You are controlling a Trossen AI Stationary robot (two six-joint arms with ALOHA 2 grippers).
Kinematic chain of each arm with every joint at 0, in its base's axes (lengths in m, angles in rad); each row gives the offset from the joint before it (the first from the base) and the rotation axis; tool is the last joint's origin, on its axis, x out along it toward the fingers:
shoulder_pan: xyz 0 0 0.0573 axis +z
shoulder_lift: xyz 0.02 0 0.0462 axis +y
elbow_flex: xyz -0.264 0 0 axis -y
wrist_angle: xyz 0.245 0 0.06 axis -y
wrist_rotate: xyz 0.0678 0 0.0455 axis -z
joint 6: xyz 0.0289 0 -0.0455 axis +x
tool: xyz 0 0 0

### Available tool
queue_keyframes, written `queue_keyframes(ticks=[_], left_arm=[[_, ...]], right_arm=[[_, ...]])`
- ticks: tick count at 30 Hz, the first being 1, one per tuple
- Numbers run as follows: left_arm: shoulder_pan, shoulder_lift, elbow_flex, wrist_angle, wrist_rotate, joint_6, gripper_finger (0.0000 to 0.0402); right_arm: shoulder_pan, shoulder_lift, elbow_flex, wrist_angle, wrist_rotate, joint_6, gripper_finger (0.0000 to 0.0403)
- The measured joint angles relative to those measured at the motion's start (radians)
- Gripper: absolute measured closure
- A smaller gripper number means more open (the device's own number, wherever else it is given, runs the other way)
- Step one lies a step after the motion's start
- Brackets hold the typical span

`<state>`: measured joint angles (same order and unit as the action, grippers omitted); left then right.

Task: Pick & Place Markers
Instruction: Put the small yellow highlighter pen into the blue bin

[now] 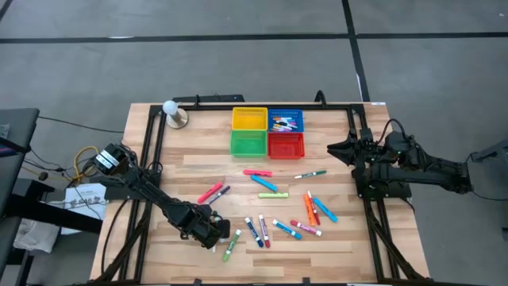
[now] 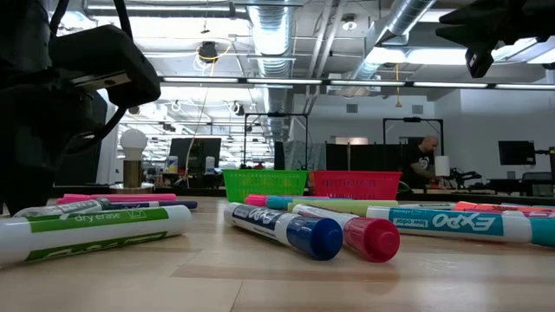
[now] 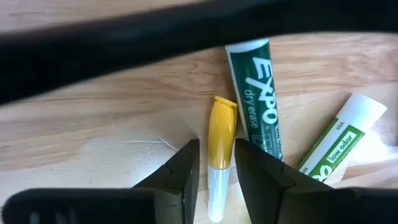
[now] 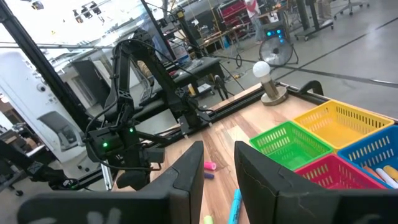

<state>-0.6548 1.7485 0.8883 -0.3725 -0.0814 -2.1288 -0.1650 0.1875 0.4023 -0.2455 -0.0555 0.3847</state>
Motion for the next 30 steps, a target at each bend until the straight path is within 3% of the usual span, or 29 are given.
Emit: queue_keyframes(ticks=[21,30], left_arm=[[0.000,0.001,0.000,-0.001,0.000,0.000,0.0299],[0.000,0.001,-0.001,0.001,0.000,0.004,0.0358]], right_arm=[[0.000,0.000,0.000,0.000,0.000,0.000,0.0324],[0.000,0.000,0.000,0.000,0.001,0.000,0.0324]])
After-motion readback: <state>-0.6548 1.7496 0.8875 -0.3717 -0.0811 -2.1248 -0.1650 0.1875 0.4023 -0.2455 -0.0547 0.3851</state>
